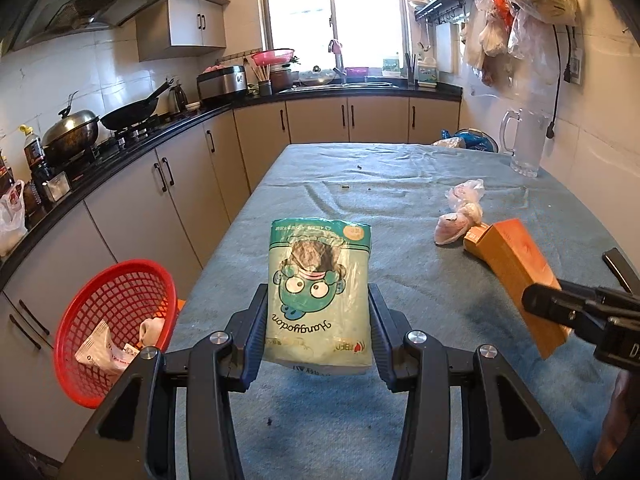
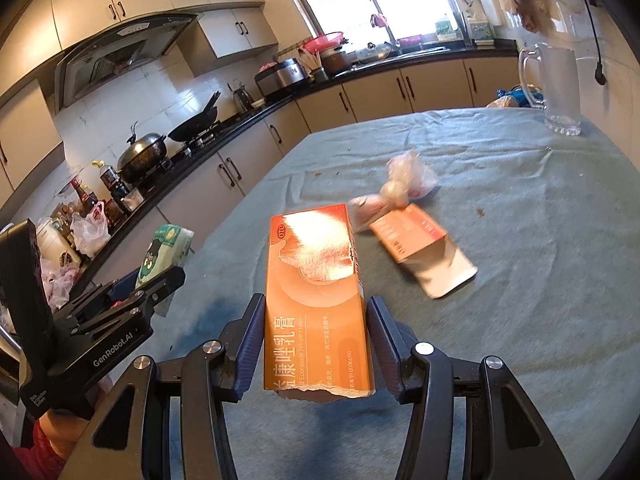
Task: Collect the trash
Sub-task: 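Carry the snack pack and the orange box over the red basket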
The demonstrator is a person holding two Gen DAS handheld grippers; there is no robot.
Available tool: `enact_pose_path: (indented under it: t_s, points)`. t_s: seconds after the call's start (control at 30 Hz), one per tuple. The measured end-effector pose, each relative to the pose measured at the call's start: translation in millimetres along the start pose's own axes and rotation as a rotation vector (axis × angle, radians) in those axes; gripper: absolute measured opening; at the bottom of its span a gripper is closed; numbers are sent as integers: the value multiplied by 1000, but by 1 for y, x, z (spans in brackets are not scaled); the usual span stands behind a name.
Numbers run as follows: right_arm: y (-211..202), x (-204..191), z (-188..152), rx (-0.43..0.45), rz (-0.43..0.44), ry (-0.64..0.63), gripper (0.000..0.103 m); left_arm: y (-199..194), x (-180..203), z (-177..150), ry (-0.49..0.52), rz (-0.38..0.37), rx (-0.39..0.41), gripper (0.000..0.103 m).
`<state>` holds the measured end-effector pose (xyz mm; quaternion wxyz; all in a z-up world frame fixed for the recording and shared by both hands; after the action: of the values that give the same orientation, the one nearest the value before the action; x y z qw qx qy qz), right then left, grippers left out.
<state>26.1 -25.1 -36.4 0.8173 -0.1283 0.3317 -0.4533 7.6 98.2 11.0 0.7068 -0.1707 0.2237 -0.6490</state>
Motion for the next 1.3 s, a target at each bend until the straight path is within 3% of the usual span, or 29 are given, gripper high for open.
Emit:
enact_pose_path:
  t_s: [0.47, 0.9, 1.3]
  points:
    - [8, -43, -4, -33, 41, -48, 55, -12, -28, -4, -52, 19, 8, 44]
    - [33, -89, -3, -87, 84, -107, 55, -18, -80, -6, -147, 59, 21, 45]
    - [74, -159, -7, -165, 162, -168, 55, -28, -188, -18, -287, 169, 32, 45]
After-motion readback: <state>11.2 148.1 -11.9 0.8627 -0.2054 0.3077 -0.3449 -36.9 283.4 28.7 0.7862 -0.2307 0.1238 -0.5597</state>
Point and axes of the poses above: each gripper's, at about its wrist camera, not at the fingertips, and y roughly the way its jaws point, x to its right, z to its top, the point moved 8 cm from there along y, roughly the way its jaws point, and after that the axes turned 3 degrees about x, right-handed, at the moved point
